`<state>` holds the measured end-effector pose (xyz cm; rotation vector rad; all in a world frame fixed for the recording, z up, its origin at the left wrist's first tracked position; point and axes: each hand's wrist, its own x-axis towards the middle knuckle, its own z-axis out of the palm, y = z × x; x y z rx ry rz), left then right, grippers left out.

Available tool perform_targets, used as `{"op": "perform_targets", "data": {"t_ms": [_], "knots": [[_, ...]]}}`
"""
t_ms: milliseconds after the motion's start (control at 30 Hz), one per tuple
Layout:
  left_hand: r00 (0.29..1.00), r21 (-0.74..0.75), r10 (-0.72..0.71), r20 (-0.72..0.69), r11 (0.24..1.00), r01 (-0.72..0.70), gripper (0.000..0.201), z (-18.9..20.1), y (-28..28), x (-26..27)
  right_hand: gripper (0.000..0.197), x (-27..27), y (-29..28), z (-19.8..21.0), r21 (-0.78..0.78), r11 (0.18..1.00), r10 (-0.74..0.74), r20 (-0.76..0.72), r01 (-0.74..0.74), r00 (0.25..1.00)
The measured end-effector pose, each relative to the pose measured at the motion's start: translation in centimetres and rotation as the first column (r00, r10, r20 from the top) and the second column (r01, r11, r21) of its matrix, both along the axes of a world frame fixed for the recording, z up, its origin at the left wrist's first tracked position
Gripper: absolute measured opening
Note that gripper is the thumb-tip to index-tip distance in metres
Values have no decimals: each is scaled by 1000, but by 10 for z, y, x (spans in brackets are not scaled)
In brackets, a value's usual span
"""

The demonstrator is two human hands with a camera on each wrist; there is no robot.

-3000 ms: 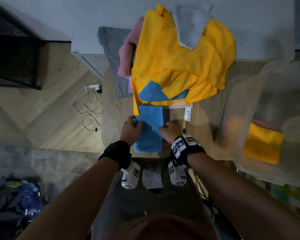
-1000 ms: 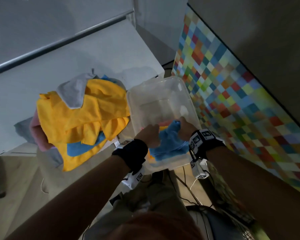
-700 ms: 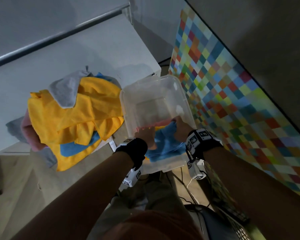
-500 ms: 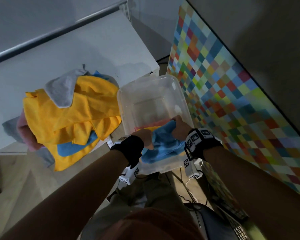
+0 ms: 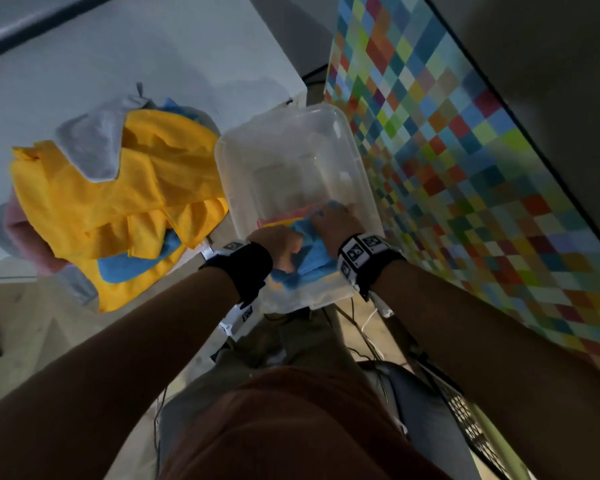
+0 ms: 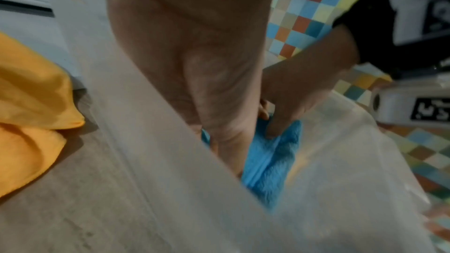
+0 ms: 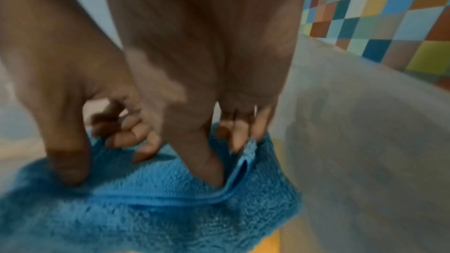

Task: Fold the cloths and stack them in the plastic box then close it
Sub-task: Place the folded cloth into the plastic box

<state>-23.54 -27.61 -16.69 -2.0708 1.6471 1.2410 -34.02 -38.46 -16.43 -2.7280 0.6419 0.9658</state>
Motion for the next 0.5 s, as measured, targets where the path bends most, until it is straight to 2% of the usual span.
{"op": "perform_targets", "data": {"t_ms": [67,133,233,333,400,433,500], "knots": [[999,-23,-29,35,999,29,36,-8,5,-6,43,-3,-4,-5,82,995,67,-168,-53,984],[995,-76,-28,100,996,36,37,-11,7,-12,43,-7,-6,-8,101,994,72,-210,-52,975],[984,-129,-6,181,991,30,28,-16,7,-18,40,-12,-5,-7,125,991,69,-269,-36,961],[988,-94,-2,155,995,17,21,-13,5,-16,42,-13,0,-8,124,991,-29,-182,52,983],[996,-55,-21,87,998,26,17,-4,4,-8,39,-6,1,1,115,992,-30,-130,45,991],[999,-54,-15,48,998,18,23,2,3,-3,40,0,0,8,102,994,-31,-103,41,994],[999,-127,36,-18,991,-38,26,20,4,11,44,15,-1,23,56,998,2,-23,-1,1000]]}}
